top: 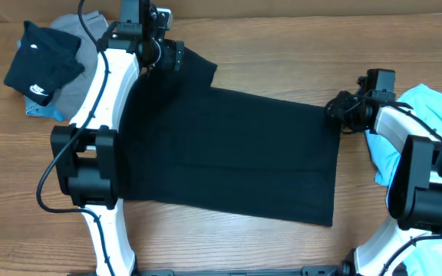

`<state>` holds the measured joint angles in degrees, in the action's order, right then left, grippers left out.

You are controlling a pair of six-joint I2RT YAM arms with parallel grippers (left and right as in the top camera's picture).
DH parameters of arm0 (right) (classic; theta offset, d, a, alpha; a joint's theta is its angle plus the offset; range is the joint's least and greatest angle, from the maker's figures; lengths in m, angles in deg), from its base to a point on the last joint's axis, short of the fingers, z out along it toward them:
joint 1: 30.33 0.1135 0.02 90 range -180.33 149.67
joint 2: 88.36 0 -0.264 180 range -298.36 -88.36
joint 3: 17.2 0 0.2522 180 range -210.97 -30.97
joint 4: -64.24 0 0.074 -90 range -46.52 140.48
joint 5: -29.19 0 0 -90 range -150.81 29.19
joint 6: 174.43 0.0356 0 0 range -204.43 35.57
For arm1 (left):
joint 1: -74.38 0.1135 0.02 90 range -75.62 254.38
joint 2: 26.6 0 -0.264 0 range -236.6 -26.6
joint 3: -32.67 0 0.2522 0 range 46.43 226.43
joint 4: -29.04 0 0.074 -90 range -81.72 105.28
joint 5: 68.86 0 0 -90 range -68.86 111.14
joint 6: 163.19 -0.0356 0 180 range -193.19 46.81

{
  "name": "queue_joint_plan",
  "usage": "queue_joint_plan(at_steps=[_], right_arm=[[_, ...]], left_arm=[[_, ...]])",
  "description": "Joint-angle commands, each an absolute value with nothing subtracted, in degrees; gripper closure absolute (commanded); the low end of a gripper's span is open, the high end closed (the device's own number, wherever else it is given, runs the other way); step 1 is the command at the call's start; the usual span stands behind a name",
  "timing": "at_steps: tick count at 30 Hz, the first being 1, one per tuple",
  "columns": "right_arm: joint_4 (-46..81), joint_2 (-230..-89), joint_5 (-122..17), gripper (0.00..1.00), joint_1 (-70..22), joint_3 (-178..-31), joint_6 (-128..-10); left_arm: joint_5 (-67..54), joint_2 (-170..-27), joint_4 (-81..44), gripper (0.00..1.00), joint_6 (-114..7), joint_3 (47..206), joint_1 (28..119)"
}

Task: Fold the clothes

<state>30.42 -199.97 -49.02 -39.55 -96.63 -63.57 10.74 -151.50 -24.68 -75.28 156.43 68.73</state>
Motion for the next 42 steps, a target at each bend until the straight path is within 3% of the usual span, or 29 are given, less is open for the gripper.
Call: queue_joint_plan(at_steps=[1,3,5,25,26,33,42], right_arm=[[30.51,-201.35,-51.35,0.71,-39.35,-97.57,-63.90],[30.53,-201.31,-51.35,0.84,-39.41,-97.60,-63.88],[30.20,-201.26,-50.59,0.90,-39.50,-97.60,-63.88],[23.27,-200.78,-47.83,0.93,-39.50,-97.57,-63.90],[23.06,-200.78,-47.86,0.93,-39.50,-97.57,-63.90],[22.23,-200.52,-47.86,0.94,-39.74,-97.60,-63.90],[18.27,-190.44,-47.86,0.96,-42.89,-97.60,-63.90]], left_arm=[[11.46,-153.51,-23.39,0.17,-75.78,157.96,68.23],[11.49,-153.88,-23.24,0.17,-75.78,157.96,68.25],[11.38,-154.54,-22.95,0.17,-75.78,157.96,68.25],[11.03,-168.66,-8.99,0.27,-74.30,157.96,67.53],[10.98,-168.83,-8.59,0.31,-74.23,157.96,67.49],[9.39,-168.92,-8.70,0.96,-74.25,158.00,67.49],[8.40,-160.64,-14.06,0.96,-71.26,158.09,69.59]])
